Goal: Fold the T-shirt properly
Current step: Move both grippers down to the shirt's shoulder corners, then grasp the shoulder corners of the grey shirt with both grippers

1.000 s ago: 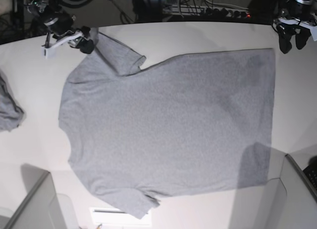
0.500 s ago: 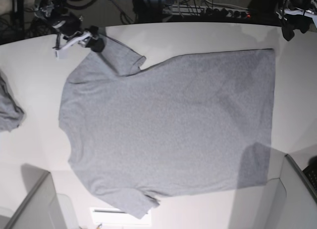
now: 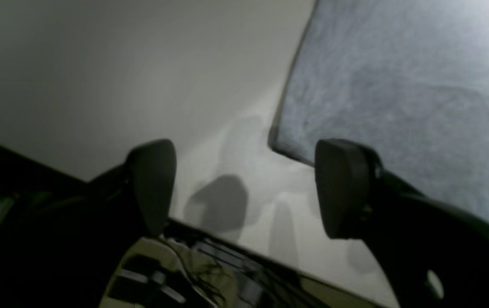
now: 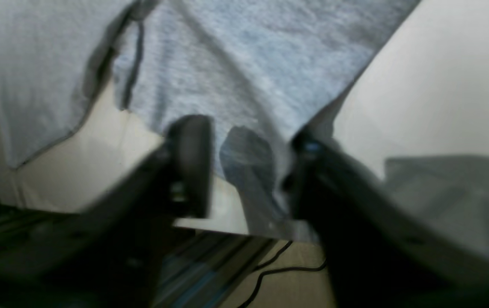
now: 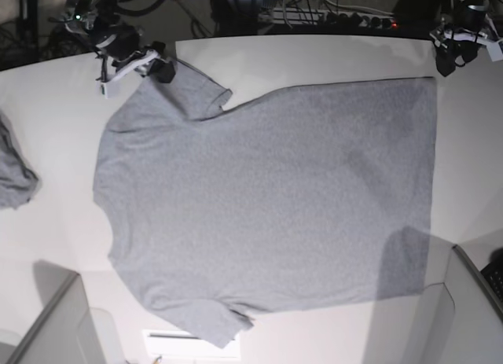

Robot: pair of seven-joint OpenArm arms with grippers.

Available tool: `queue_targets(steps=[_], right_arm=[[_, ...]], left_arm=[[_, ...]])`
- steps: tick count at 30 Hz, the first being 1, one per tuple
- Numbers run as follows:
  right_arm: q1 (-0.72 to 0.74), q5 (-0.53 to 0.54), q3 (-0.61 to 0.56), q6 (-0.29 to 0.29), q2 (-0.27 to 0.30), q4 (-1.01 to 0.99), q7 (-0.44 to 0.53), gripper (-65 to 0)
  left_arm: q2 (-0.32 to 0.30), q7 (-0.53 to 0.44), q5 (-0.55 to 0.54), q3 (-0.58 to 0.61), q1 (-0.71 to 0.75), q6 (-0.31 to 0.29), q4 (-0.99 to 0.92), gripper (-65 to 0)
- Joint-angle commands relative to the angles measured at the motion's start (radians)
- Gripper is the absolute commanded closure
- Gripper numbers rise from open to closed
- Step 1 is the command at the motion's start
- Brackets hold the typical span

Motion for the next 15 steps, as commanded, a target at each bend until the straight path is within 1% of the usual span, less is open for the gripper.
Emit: queue_targets(steps=[1, 2, 3, 6, 10, 15], right_arm=[[-0.012, -0.017, 0.0, -0.003, 0.003, 0.004, -0.02, -12.8], [-0.012, -0.017, -0.002, -0.003, 0.003, 0.004, -0.023, -5.1], [-0.01, -0.017, -0.002, -0.003, 0.005, 0.004, -0.026, 0.0], [-0.005, -0.016, -0.002, -0.003, 0.005, 0.004, -0.026, 0.0], [-0.007, -0.016, -0.002, -0.003, 0.0, 0.004, -0.027, 0.0], [-0.007, -0.016, -0.002, -0.003, 0.002, 0.004, -0.027, 0.0]], left_arm=[[-0.012, -0.009, -0.013, -0.008, 0.003, -0.009, 0.005, -48.7], [-0.012, -0.009, -0.013, -0.005, -0.008, -0.009, -0.003, -48.7], [-0.012, -0.008, -0.013, -0.005, -0.019, -0.009, -0.009, -48.7], [-0.012, -0.008, -0.013, -0.002, -0.042, -0.009, -0.018, -48.7], [-0.016, -0.008, -0.012, 0.06, -0.045, -0.004, -0.019, -48.7], [-0.016, -0.008, -0.013, 0.104, -0.057, -0.002, -0.042, -48.7]])
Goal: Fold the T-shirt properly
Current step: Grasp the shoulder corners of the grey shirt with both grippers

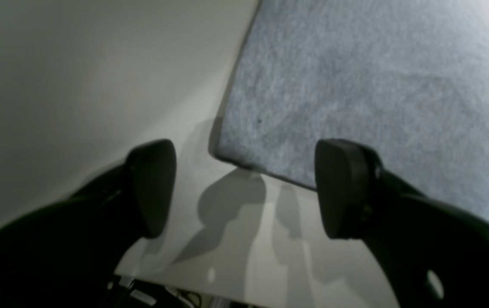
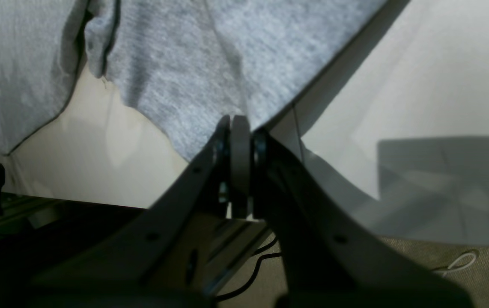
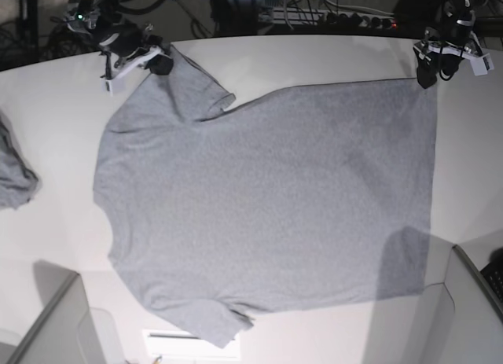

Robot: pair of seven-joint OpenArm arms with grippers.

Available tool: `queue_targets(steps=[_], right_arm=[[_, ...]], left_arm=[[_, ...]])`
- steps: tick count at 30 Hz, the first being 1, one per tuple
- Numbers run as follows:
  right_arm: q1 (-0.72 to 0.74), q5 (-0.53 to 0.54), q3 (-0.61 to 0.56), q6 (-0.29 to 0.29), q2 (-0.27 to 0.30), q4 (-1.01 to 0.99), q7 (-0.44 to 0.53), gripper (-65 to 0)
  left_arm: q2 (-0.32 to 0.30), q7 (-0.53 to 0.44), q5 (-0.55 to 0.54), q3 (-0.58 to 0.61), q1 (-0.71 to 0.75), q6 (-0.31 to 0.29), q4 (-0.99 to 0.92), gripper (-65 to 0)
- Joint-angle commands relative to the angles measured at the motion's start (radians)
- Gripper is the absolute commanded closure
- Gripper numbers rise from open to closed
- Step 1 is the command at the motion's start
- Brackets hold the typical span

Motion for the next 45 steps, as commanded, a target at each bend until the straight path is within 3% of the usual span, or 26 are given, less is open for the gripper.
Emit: queue_targets(steps=[1, 7, 14, 22, 25, 31, 42, 45], right_arm=[[-0.004, -0.005, 0.002, -0.001, 0.002, 0.009, -0.004, 0.0], [-0.009, -0.005, 0.002, -0.001, 0.004, 0.009, -0.004, 0.0], [-0.006, -0.005, 0.002, -0.001, 0.004, 0.009, -0.004, 0.0], [-0.004, -0.005, 0.002, -0.001, 0.004, 0.009, -0.004, 0.0], [-0.004, -0.005, 0.004, -0.001, 0.004, 0.009, -0.004, 0.0], [-0.009, -0.005, 0.008, -0.001, -0.001, 0.018, -0.004, 0.0], [-0.07, -0.002, 0.008, -0.001, -0.005, 0.146, -0.004, 0.0], [-0.098, 0.061, 0.01, -0.001, 0.001, 0.146, -0.004, 0.0]], left_arm=[[-0.008, -0.015, -0.011, 0.003, -0.011, -0.006, -0.008, -48.7], [-0.01, -0.015, -0.011, 0.008, -0.059, -0.006, -0.12, -48.7], [-0.012, -0.013, -0.011, 0.092, -0.075, -0.006, -0.115, -48.7], [-0.007, -0.013, -0.012, 0.094, -0.091, -0.006, -0.121, -48.2], [-0.01, -0.013, -0.011, 0.094, -0.091, -0.006, -0.121, -38.8], [-0.013, -0.013, -0.011, 0.094, -0.088, -0.006, -0.112, 0.0], [-0.041, -0.013, -0.011, 0.083, -0.006, -0.006, 0.024, 0.0], [-0.042, -0.013, -0.011, 0.083, 0.02, -0.006, 0.074, 0.0]])
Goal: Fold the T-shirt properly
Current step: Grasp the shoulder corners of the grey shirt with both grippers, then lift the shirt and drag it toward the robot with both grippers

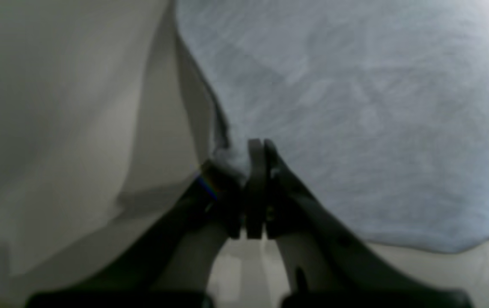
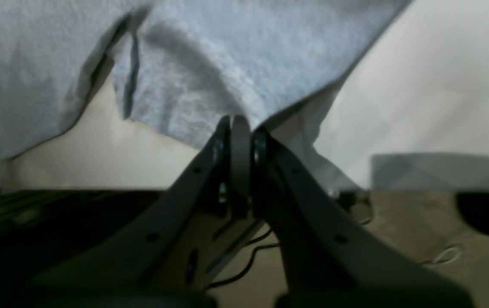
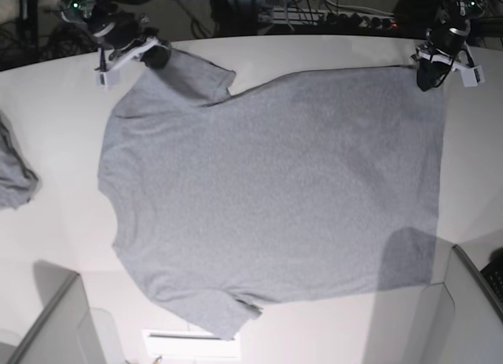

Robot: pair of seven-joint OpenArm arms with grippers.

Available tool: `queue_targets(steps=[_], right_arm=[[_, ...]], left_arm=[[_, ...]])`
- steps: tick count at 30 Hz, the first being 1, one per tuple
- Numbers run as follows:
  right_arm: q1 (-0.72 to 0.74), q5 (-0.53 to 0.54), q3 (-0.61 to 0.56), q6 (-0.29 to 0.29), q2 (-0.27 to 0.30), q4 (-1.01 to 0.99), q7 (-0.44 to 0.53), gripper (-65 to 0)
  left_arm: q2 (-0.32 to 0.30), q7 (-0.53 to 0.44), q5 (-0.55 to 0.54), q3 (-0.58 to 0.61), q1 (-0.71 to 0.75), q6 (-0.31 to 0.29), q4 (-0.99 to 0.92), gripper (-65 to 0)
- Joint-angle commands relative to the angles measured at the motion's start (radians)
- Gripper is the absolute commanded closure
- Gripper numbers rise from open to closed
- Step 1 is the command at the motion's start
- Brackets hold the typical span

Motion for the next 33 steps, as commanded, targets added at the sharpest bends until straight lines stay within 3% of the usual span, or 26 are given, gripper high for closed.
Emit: queue_targets(steps=[1, 7, 12, 15, 19, 23, 26, 29, 33], right_arm=[[-0.024, 0.049, 0.002, 0.004, 0.009, 0.017, 0.009, 0.0], [-0.079, 0.248, -0.018, 0.004, 0.078, 0.018, -0.012, 0.0], [-0.036, 0.342, -0.016, 0.004, 0.106, 0.018, -0.113, 0.0], [-0.006, 0.343, -0.018, 0.002, 0.106, 0.051, -0.138, 0.0], [0.03, 0.343, -0.018, -0.004, 0.106, 0.106, -0.144, 0.0], [0.09, 0.343, -0.018, -0.01, 0.107, 0.104, -0.195, 0.0], [0.137, 0.343, -0.016, -0.073, 0.107, 0.104, -0.253, 0.0], [0.18, 0.343, -0.018, -0.104, 0.107, 0.104, -0.267, 0.0], [0.24, 0.343, -0.02, -0.148, 0.109, 0.104, -0.273, 0.0]], left_arm=[[-0.021, -0.015, -0.013, -0.006, 0.023, -0.006, 0.023, 0.0], [-0.025, -0.015, -0.013, -0.006, 0.066, -0.006, 0.05, 0.0], [-0.022, -0.015, -0.012, 0.002, 0.107, -0.006, 0.133, 0.0], [-0.019, -0.015, -0.012, 0.004, 0.113, -0.003, 0.176, 0.0], [-0.019, -0.015, -0.012, 0.004, 0.109, 0.068, 0.179, 0.0], [-0.019, -0.015, -0.013, 0.005, 0.1, 0.072, 0.185, 0.0], [-0.021, 0.013, -0.013, 0.005, 0.066, 0.074, 0.201, 0.0], [-0.022, 0.12, -0.013, -0.007, 0.015, 0.075, 0.199, 0.0], [-0.018, 0.171, -0.012, -0.041, -0.042, 0.075, 0.198, 0.0]])
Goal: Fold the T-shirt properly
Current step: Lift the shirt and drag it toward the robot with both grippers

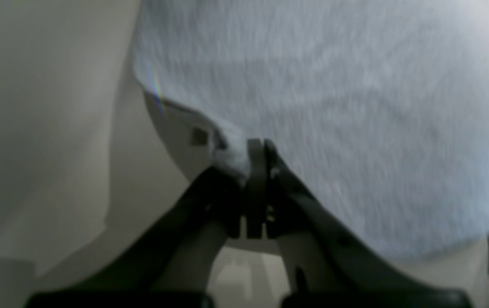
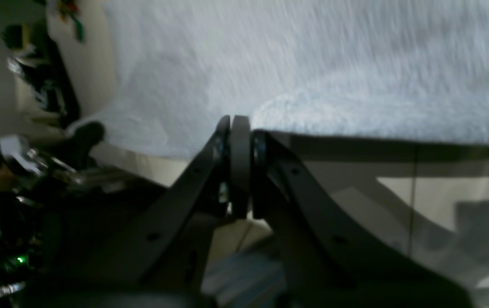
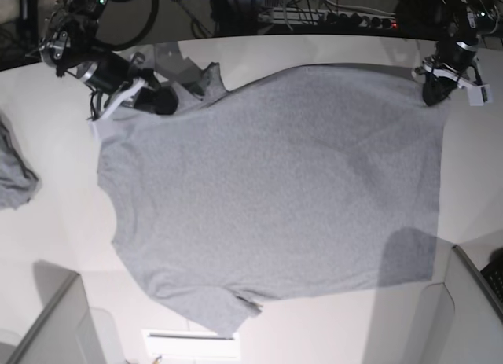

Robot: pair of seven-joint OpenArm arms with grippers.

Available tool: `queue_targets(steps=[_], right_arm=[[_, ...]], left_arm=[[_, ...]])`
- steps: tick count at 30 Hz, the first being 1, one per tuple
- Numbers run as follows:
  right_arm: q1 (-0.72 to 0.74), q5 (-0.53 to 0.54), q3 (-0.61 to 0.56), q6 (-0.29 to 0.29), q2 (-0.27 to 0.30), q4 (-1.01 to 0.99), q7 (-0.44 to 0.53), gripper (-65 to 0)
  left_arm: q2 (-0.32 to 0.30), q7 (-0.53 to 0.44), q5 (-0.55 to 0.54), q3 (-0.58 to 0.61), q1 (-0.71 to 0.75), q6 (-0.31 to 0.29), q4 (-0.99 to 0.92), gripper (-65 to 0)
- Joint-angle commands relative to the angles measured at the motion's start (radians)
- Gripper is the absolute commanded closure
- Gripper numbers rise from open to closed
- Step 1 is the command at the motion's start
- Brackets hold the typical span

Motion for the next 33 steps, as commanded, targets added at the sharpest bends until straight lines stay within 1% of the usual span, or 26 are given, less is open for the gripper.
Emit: queue_targets(steps=[1, 2, 3, 6, 7, 14, 18, 20, 22, 24, 26, 29, 31, 33], right_arm=[[0.018, 0.021, 0.0, -0.016, 0.013, 0.015, -0.003, 0.0], [0.04, 0.021, -0.003, -0.027, 0.019, 0.015, -0.02, 0.0], [0.059, 0.021, -0.012, -0.036, 0.02, 0.015, -0.035, 0.0], [0.105, 0.021, -0.05, -0.067, 0.043, 0.012, -0.041, 0.0], [0.118, 0.021, -0.06, -0.071, 0.043, 0.003, -0.041, 0.0], [0.218, 0.021, -0.076, -0.074, 0.043, -0.086, -0.041, 0.0], [0.28, 0.02, -0.08, -0.074, 0.055, -0.145, -0.049, 0.0], [0.305, 0.02, -0.113, -0.074, 0.062, -0.18, -0.041, 0.0], [0.333, 0.02, -0.153, -0.074, 0.082, -0.204, -0.039, 0.0], [0.356, 0.02, -0.181, -0.074, 0.082, -0.22, -0.035, 0.0], [0.372, 0.02, -0.207, -0.074, 0.086, -0.223, -0.004, 0.0], [0.4, 0.02, -0.216, -0.074, 0.086, -0.224, 0.008, 0.0], [0.422, 0.0, -0.218, -0.074, 0.086, -0.235, 0.007, 0.0], [0.44, -0.04, -0.218, -0.074, 0.086, -0.25, 0.005, 0.0]], left_arm=[[-0.011, -0.011, -0.017, -0.004, -0.007, -0.005, 0.015, 0.0], [-0.011, -0.011, -0.017, -0.007, -0.016, 0.0, 0.015, 0.0], [-0.013, -0.011, -0.017, -0.008, -0.025, 0.016, 0.018, 0.0], [-0.017, -0.011, -0.017, -0.002, -0.048, 0.09, 0.017, 0.0], [-0.017, -0.011, -0.017, -0.002, -0.056, 0.107, 0.017, 0.0], [-0.019, -0.011, -0.017, -0.002, -0.097, 0.179, 0.007, 0.0], [-0.019, -0.011, -0.017, -0.001, -0.111, 0.182, 0.007, 0.0], [-0.019, -0.009, -0.017, -0.001, -0.121, 0.182, 0.007, 0.0], [-0.019, -0.009, -0.017, -0.001, -0.124, 0.184, 0.007, 0.0], [-0.019, -0.009, -0.017, -0.001, -0.127, 0.184, 0.007, 0.0], [-0.019, -0.009, -0.012, -0.001, -0.145, 0.191, 0.006, 0.0], [-0.019, 0.031, 0.06, 0.001, -0.173, 0.243, 0.007, 0.0], [-0.016, 0.074, 0.104, 0.001, -0.2, 0.25, 0.007, 0.0], [-0.016, 0.097, 0.126, -0.001, -0.213, 0.25, 0.01, 0.0]])
